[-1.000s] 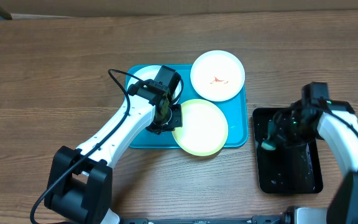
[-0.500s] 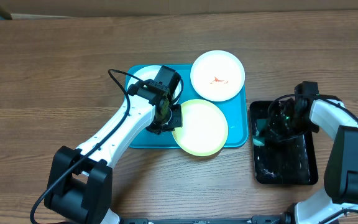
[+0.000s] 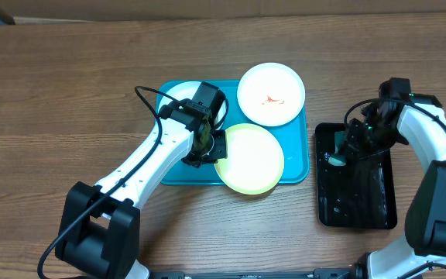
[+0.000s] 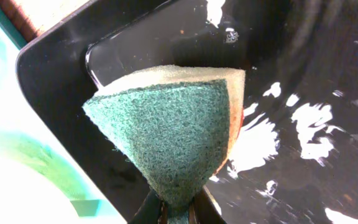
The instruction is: Clean dirty plates on tray and stack at the side
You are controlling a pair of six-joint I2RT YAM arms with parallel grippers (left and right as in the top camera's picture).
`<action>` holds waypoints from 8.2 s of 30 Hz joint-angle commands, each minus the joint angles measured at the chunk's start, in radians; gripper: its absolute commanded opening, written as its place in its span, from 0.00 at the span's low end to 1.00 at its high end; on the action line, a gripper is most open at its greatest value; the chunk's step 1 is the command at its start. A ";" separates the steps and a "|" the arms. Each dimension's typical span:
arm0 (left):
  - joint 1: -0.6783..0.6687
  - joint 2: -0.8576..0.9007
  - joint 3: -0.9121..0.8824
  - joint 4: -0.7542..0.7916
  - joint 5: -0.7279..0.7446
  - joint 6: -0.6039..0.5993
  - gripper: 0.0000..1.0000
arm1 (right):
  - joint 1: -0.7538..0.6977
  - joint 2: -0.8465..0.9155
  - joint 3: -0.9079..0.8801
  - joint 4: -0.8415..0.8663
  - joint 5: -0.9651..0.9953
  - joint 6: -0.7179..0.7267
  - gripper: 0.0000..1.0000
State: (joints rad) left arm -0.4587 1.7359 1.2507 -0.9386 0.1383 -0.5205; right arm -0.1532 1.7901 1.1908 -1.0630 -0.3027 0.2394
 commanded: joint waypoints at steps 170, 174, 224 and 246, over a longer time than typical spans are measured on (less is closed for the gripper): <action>0.393 0.306 0.333 -0.196 -0.124 0.203 0.59 | -0.006 -0.011 -0.305 0.175 0.146 0.018 0.20; 0.393 0.306 0.278 -0.145 -0.076 0.203 0.56 | -0.006 -0.011 -0.305 0.175 0.145 0.018 0.20; 0.319 0.307 0.120 0.011 -0.044 0.146 0.04 | -0.006 -0.011 -0.305 0.156 0.146 0.023 0.18; 0.272 0.307 0.120 -0.006 -0.026 0.154 0.04 | -0.006 -0.144 -0.195 0.015 0.114 0.022 0.04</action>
State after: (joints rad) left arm -0.1837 2.0289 1.3945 -0.9386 0.1314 -0.3676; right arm -0.1593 1.6630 0.9977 -1.0500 -0.2020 0.2584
